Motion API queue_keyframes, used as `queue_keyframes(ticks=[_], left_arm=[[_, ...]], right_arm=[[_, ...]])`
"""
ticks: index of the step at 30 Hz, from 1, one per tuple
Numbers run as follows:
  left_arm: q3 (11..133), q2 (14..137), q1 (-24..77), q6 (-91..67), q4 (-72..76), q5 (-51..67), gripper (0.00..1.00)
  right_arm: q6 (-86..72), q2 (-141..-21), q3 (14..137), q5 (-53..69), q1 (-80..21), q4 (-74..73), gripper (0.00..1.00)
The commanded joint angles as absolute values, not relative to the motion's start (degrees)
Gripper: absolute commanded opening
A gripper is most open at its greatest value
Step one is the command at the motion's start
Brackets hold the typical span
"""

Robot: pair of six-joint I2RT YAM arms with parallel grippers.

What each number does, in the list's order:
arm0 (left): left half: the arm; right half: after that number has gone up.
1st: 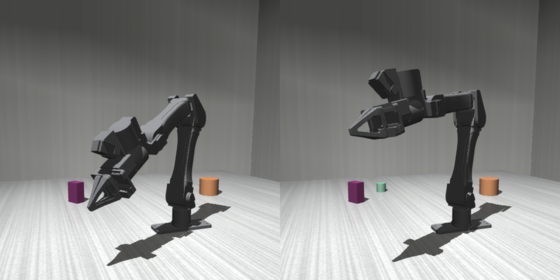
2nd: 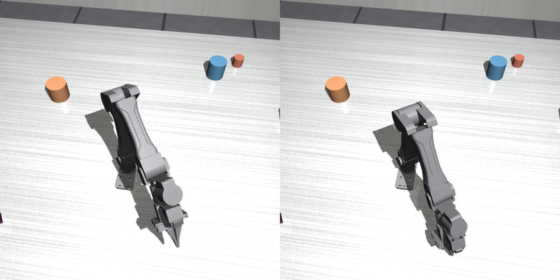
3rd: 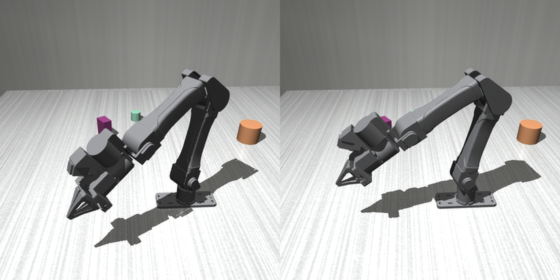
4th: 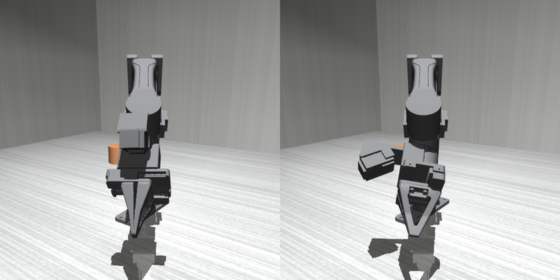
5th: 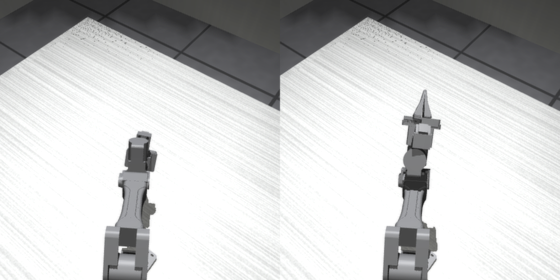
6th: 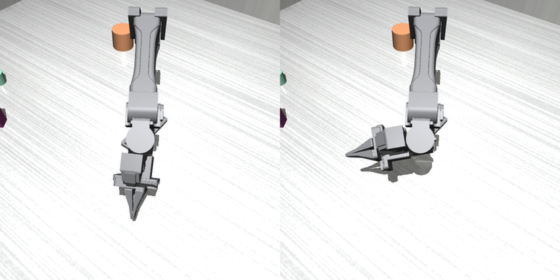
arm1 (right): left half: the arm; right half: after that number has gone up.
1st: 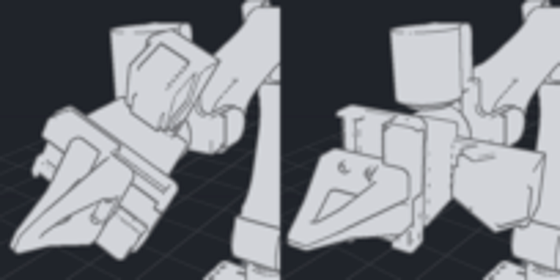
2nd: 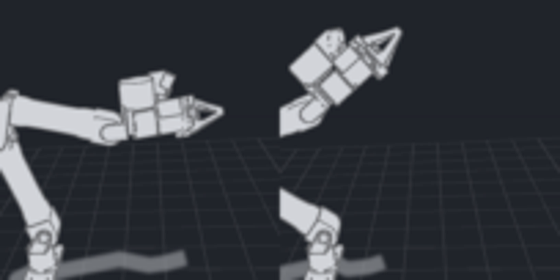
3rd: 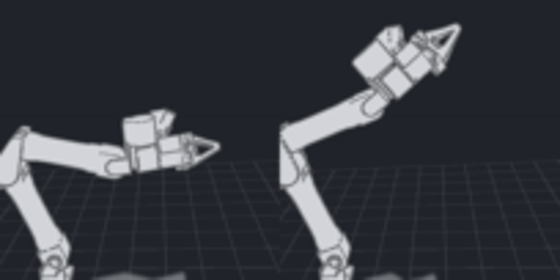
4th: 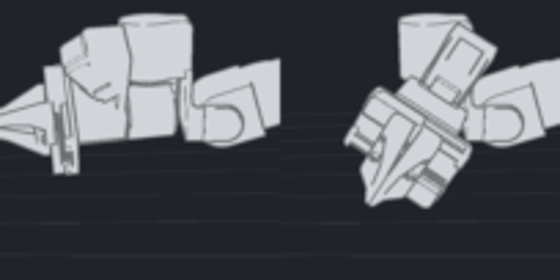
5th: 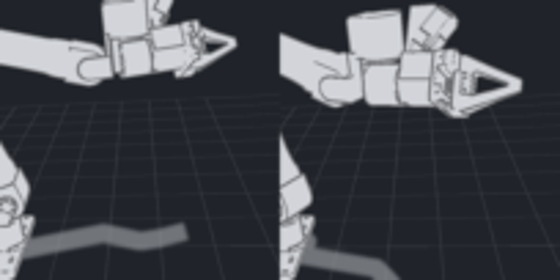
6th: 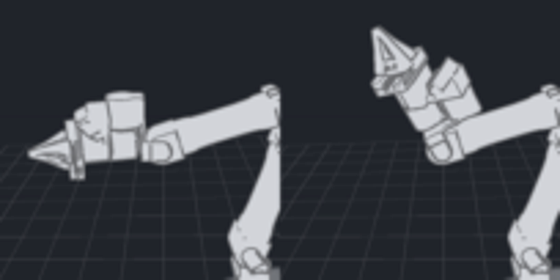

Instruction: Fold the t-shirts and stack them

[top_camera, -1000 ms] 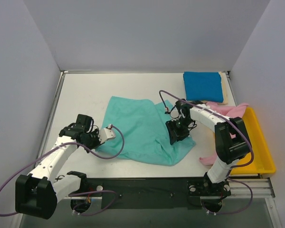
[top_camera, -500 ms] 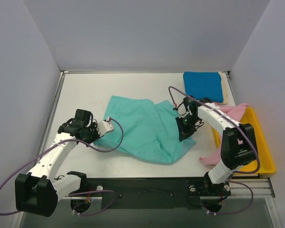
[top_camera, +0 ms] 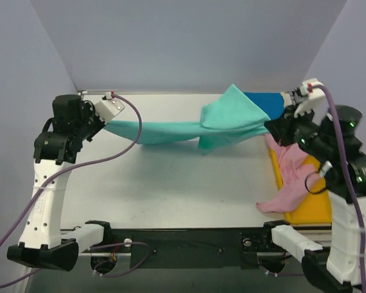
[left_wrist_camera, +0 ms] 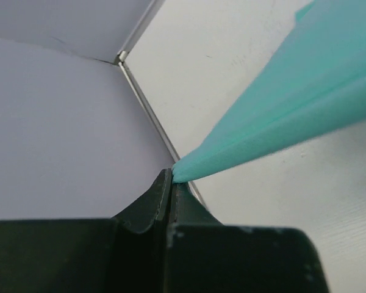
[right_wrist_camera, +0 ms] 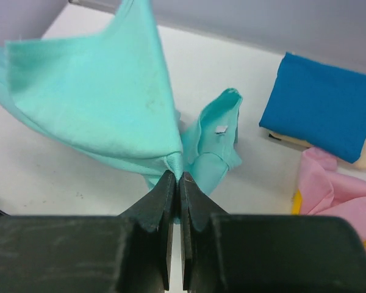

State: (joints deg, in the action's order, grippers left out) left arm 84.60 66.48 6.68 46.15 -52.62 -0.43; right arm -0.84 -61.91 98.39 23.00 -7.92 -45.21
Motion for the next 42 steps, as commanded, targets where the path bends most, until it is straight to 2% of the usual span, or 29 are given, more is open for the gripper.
queue_keyframes(ticks=[1,5,9,12,15,18,19,23,24,26,29,35,39,42], left_arm=[[92.9,62.8,5.5,43.3,-58.7,-7.2,0.00],[100.2,64.4,5.1,43.2,-58.6,-10.6,0.00],[106.0,69.3,5.0,42.1,-57.0,-10.6,0.00],[110.2,76.8,5.0,43.9,-54.9,-11.2,0.00],[115.7,85.5,4.9,45.2,-52.5,-11.4,0.00],[129.3,99.5,3.7,45.4,-49.1,-12.8,0.00],[138.2,106.5,3.3,45.2,-49.2,-13.4,0.00],[163.0,122.5,3.2,48.0,-44.2,-16.8,0.00],[163.5,123.1,3.2,48.6,-41.9,-17.3,0.00],[156.5,121.3,3.0,48.8,-33.8,-18.1,0.00],[148.5,115.2,2.4,48.5,-24.7,-16.0,0.00],[144.7,111.5,1.3,46.7,-33.5,-9.6,0.00],[131.9,105.3,0.5,47.7,-34.6,-3.8,0.00],[117.4,100.2,0.4,51.4,-35.3,-0.3,0.00]], right_arm=[[1.8,-54.2,98.0,25.9,-7.7,-47.1,0.00],[4.1,-53.6,102.8,32.1,-7.7,-46.3,0.00],[5.4,-59.1,104.1,34.4,-7.7,-43.3,0.00],[5.6,-67.5,105.4,34.3,-7.2,-39.4,0.00],[4.3,-78.1,112.0,36.0,-5.4,-33.3,0.00],[-3.7,-94.1,122.0,38.8,-1.9,-26.3,0.00],[-8.8,-100.7,128.1,39.1,-0.3,-21.9,0.00],[-29.3,-116.4,142.1,40.7,3.2,2.8,0.00],[-32.7,-118.0,144.5,40.2,3.4,10.7,0.00],[-36.4,-121.3,147.6,38.2,3.6,15.5,0.00],[-33.0,-118.8,145.6,36.7,3.6,16.3,0.00],[-25.3,-107.5,125.7,42.8,3.5,11.2,0.00],[-16.8,-99.5,109.1,47.6,2.0,3.2,0.00],[-2.7,-93.1,98.2,44.4,-1.6,-7.8,0.00]])
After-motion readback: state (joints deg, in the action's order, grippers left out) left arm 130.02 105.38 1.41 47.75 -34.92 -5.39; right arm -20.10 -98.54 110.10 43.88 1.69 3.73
